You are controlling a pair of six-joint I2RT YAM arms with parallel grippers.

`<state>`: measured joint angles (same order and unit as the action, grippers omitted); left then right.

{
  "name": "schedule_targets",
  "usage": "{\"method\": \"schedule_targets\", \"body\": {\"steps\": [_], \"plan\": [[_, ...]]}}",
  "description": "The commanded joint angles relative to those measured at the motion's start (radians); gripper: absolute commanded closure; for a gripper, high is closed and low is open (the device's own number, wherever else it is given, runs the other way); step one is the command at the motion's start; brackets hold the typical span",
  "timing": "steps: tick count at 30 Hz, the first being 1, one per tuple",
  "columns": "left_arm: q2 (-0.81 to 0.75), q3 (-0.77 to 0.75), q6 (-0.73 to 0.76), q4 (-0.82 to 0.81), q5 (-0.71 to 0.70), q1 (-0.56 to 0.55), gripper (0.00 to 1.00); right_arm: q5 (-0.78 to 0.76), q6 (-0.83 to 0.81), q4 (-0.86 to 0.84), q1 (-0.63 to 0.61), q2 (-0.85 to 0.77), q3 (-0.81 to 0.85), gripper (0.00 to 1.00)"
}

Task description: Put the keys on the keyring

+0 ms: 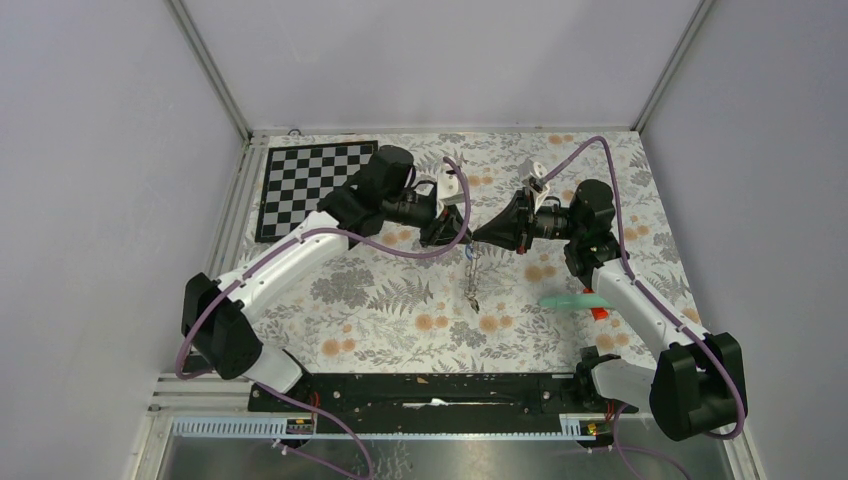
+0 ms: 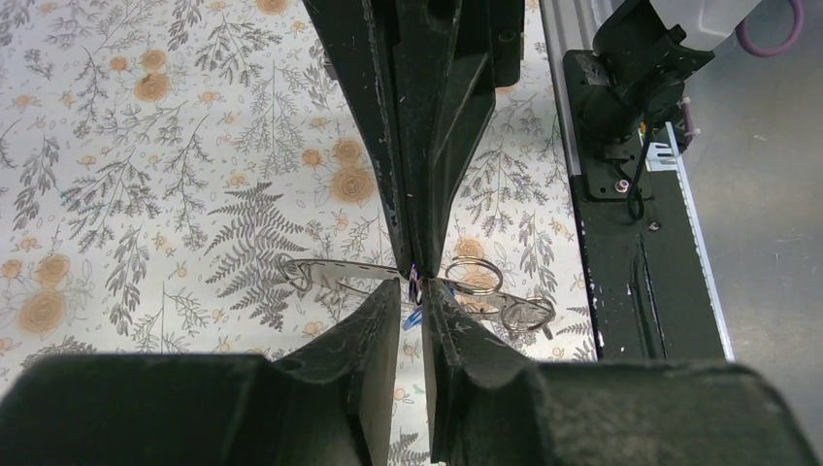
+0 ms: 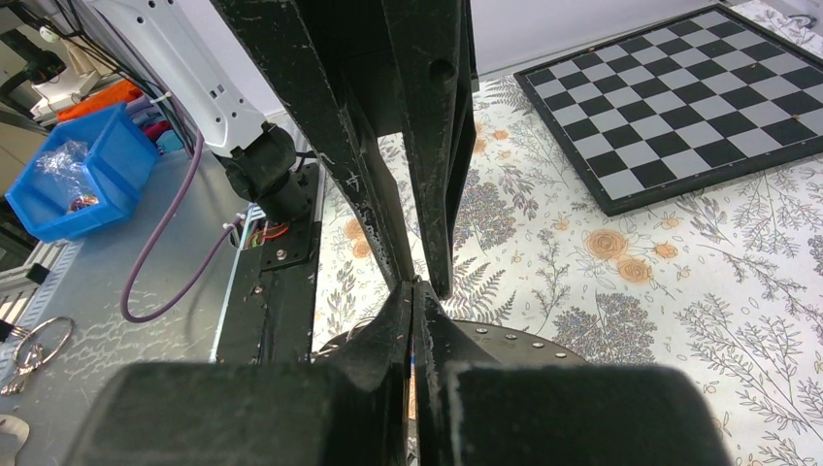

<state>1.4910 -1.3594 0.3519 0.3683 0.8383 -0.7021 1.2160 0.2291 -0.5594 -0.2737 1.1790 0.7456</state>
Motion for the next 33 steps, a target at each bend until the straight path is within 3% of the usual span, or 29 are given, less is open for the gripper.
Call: {"method": "schedule_targets", "body": {"steps": [1,8,13,17,18,24,28,33], "plan": [[0.008,-0.037,-0.028,-0.07,0.044,0.004,0.8,0.013,0.004,-0.06,0.005,-0.026,0.004,1.0],[0.015,-0.033,-0.049,-0.079,0.051,0.004,0.86,0.01,0.004,-0.062,0.005,-0.028,0.003,1.0],[0.018,-0.025,-0.062,-0.076,0.049,0.004,1.0,0.007,0.004,-0.062,0.005,-0.032,0.002,1.0],[0.001,-0.026,-0.067,-0.062,0.021,0.004,1.0,-0.006,-0.014,-0.036,0.005,-0.034,0.004,1.0],[-0.007,-0.03,-0.059,-0.048,-0.001,0.004,1.0,-0.011,-0.032,-0.009,0.005,-0.035,0.009,0.97],[0.018,-0.2,0.086,0.264,-0.254,-0.054,1.0,-0.05,-0.146,0.139,0.011,-0.048,0.042,0.58],[0.052,-0.294,0.131,0.421,-0.459,-0.138,1.0,-0.034,-0.139,0.142,0.017,-0.059,0.058,0.51],[0.047,-0.291,0.123,0.431,-0.533,-0.183,1.0,-0.007,-0.129,0.133,0.018,-0.061,0.058,0.49]]}}
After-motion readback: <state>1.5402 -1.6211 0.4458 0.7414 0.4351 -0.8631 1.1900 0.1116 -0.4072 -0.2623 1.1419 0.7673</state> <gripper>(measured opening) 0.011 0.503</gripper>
